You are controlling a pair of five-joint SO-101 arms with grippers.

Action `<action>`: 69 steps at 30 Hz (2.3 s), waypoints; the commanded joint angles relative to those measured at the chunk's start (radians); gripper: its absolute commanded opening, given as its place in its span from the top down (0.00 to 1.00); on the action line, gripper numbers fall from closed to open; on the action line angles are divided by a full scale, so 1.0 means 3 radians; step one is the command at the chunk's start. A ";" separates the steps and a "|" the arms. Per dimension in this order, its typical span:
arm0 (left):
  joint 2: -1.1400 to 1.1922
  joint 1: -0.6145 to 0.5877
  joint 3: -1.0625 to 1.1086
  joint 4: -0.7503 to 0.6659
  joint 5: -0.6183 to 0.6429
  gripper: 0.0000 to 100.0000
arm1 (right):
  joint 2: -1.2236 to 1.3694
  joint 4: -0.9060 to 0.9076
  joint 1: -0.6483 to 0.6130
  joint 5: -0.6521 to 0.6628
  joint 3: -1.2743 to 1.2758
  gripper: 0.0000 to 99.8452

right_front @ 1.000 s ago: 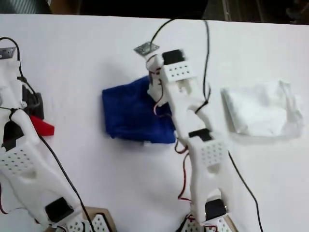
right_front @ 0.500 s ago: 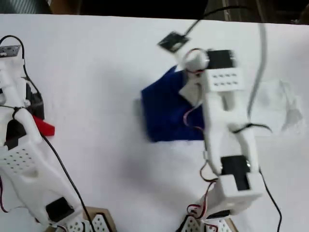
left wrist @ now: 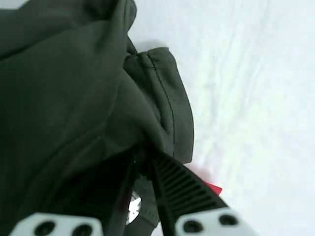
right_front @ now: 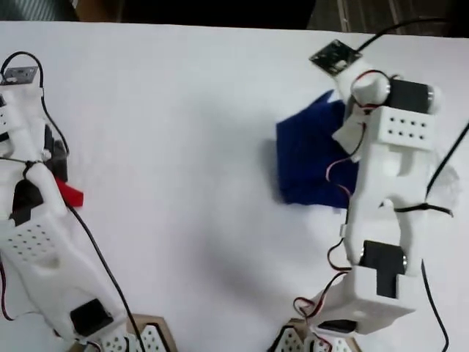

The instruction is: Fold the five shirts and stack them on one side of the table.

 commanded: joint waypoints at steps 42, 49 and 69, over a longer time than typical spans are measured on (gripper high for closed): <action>-0.0138 0.0046 -0.0156 0.0143 0.0031 0.97 | 0.1322 -0.0985 0.1394 0.0890 -0.0793 0.98; -0.0138 0.0041 -0.0141 0.0143 0.0031 0.97 | 0.1486 -0.1312 0.1394 0.1013 -0.0793 0.98; -0.0138 0.0036 -0.0156 0.0210 0.0010 0.97 | 0.1266 -0.0739 0.1158 -0.0159 -0.1284 0.85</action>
